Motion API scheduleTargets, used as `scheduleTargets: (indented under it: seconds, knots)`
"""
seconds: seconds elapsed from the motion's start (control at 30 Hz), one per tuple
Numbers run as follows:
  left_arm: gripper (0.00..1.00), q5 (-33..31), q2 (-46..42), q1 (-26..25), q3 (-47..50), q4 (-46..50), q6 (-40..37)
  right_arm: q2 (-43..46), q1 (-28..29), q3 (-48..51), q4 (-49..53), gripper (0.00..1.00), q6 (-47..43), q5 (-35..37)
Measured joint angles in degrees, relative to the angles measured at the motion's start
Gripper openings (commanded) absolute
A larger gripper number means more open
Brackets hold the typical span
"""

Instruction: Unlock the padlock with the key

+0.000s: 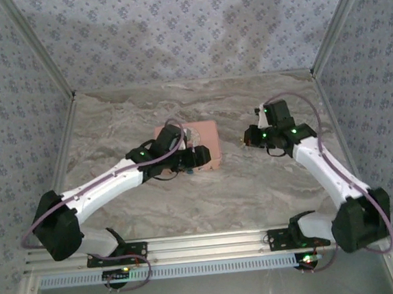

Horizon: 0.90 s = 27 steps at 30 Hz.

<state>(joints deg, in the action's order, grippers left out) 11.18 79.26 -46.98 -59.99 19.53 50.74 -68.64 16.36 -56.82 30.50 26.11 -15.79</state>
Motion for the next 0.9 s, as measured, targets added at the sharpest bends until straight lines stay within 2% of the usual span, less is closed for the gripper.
scheduleTargets:
  seconds: [0.13, 0.3, 0.5, 0.7, 0.9]
  knots:
    - [0.65, 2.8, -0.4, 2.1, -2.2, -3.1, -0.2, 7.0, 1.1, -0.3, -1.3, 0.0, 0.1, 0.1]
    - [0.59, 6.6, -0.5, 2.7, -5.9, -7.8, -0.8, 11.5, 3.3, -2.1, -2.7, 0.0, 0.7, 0.2]
    - [0.55, 11.3, -0.5, 2.7, -7.6, -15.6, -0.7, 13.0, 8.1, -3.7, -4.6, 0.0, 2.0, 1.2]
    - [0.52, 13.5, -0.3, 1.1, -9.3, -19.1, -0.7, 13.2, 11.8, -4.5, -5.7, 0.0, 3.1, 2.2]
    - [0.43, 15.3, 1.2, -0.4, -11.0, -21.0, -0.8, 13.5, 12.6, -4.5, -7.2, 0.0, 4.2, 2.5]
